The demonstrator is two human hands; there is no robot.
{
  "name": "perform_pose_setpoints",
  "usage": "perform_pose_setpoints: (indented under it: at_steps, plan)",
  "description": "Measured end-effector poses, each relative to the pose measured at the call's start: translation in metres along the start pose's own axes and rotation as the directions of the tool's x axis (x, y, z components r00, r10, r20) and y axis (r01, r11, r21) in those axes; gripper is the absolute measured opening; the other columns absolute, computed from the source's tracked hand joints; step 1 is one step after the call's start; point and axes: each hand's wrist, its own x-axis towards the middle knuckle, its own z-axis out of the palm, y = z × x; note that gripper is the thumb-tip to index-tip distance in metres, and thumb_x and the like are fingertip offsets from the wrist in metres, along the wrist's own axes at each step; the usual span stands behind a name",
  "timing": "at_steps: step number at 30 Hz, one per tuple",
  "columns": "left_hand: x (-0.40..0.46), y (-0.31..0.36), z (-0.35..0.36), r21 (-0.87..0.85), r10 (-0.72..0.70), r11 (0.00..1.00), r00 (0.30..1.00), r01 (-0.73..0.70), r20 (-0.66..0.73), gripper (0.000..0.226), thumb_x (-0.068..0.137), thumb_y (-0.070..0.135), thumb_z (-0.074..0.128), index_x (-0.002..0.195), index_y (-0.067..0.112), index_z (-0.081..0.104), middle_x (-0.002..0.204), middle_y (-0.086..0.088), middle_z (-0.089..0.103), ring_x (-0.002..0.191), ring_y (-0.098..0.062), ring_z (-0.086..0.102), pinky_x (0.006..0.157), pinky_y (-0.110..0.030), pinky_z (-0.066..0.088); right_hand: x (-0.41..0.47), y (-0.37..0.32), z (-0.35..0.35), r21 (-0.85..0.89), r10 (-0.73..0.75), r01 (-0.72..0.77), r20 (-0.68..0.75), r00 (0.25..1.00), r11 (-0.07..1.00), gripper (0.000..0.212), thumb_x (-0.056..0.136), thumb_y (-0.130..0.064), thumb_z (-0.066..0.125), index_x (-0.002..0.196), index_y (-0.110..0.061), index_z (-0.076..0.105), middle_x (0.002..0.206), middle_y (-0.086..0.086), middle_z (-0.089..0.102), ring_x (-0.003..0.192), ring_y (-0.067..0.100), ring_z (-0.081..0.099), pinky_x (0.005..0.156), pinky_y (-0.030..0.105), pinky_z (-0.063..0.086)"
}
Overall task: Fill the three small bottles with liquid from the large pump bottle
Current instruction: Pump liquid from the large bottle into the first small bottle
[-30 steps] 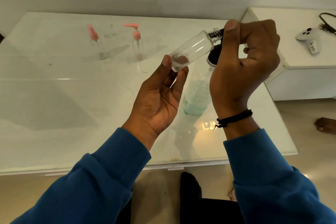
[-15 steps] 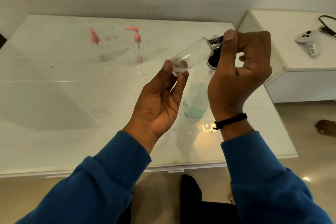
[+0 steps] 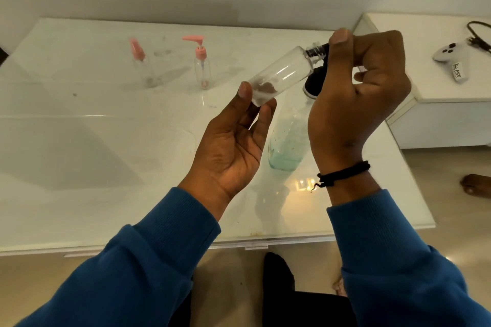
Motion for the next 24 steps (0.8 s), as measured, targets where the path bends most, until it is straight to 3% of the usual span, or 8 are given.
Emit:
perform_pose_setpoints:
  at_steps: [5,10,15,24]
  plan:
    - [0.001,0.000,-0.002,0.006,-0.001,1.000,1.000,0.001,-0.014,0.056,0.060,0.013,0.083,0.114,0.001,0.069,0.113,-0.015,0.071,0.089,-0.022,0.072,0.066,-0.024,0.060,-0.009,0.006,-0.003,0.004,-0.011,0.011,0.015,1.000,1.000,0.027,0.097,-0.006,0.062,0.070,-0.003,0.063,0.072,0.002,0.054,0.070,0.025,0.051,0.062,0.042,0.042]
    - [0.000,-0.001,0.001,0.007,0.003,1.000,1.000,-0.003,-0.017,0.050,0.067,0.016,0.078,0.114,0.001,0.068,0.111,-0.015,0.071,0.087,-0.022,0.072,0.065,-0.023,0.060,-0.001,0.003,-0.001,-0.001,-0.018,0.018,0.008,1.000,1.000,0.028,0.096,-0.009,0.063,0.068,-0.006,0.061,0.072,0.000,0.052,0.070,0.022,0.049,0.063,0.034,0.039]
    - [0.000,-0.001,0.000,0.014,-0.001,1.000,1.000,0.001,-0.020,0.051,0.064,0.015,0.079,0.112,0.001,0.069,0.109,-0.014,0.072,0.087,-0.021,0.073,0.065,-0.024,0.060,-0.010,0.009,-0.003,0.004,-0.029,0.029,0.005,1.000,1.000,0.026,0.096,-0.005,0.063,0.071,-0.003,0.064,0.071,0.006,0.057,0.072,0.019,0.050,0.063,0.040,0.043]
    - [0.000,-0.002,0.001,0.016,-0.002,1.000,1.000,0.002,-0.013,0.048,0.065,0.015,0.078,0.110,0.001,0.069,0.107,-0.014,0.072,0.086,-0.022,0.073,0.063,-0.023,0.059,-0.006,0.008,-0.001,-0.007,-0.044,0.044,-0.002,0.999,0.999,0.028,0.096,-0.008,0.063,0.068,-0.004,0.062,0.072,0.001,0.052,0.069,0.019,0.047,0.063,0.035,0.039]
